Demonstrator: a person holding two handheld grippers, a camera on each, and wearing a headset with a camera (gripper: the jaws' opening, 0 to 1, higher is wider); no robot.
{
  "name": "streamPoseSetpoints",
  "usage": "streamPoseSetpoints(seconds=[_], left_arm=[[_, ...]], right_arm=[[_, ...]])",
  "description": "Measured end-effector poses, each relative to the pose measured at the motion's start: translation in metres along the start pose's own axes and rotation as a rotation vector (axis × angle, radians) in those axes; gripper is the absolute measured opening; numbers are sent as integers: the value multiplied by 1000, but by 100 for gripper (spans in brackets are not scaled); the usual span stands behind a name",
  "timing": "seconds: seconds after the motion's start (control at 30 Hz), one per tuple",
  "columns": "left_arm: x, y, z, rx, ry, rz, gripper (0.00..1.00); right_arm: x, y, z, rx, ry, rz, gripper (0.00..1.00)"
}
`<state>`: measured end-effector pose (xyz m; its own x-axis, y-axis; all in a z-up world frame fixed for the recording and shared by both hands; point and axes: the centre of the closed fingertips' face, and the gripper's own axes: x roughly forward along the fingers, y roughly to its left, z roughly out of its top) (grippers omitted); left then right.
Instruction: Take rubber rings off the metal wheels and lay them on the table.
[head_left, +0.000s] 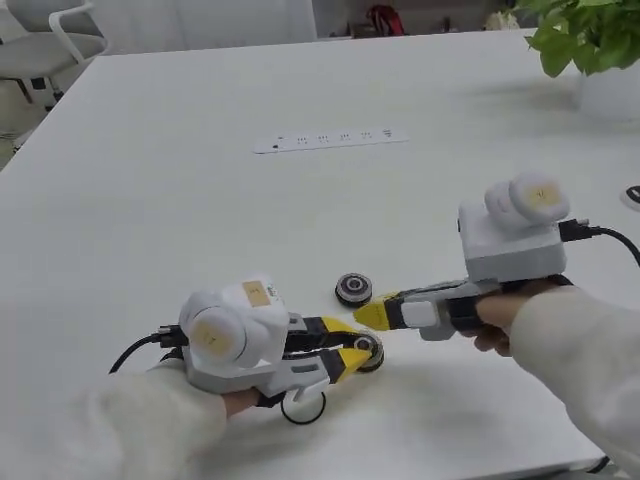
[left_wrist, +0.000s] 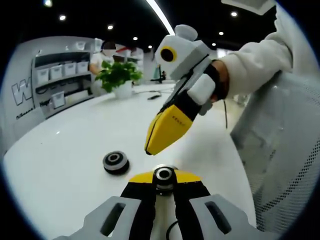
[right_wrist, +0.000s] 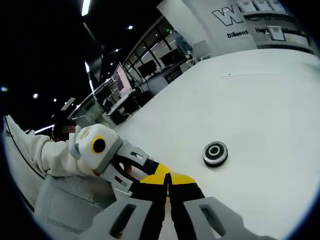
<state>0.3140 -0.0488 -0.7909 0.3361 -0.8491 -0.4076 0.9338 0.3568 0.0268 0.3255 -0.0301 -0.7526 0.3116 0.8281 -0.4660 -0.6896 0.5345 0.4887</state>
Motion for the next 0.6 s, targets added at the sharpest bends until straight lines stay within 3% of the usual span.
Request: streamPoseSetpoints(seconds=[0.1, 0.2, 0.6], left_arm=[[0, 0, 0, 1, 1, -1, 14], [0, 0, 0, 2, 0, -3, 14], [0, 0, 0, 2, -2, -4, 14]], right_arm=[[-6, -24, -16, -80, 75, -85, 0], [-10, -36, -37, -138, 173, -104, 0], [-6, -33, -50, -259, 246, -60, 13]])
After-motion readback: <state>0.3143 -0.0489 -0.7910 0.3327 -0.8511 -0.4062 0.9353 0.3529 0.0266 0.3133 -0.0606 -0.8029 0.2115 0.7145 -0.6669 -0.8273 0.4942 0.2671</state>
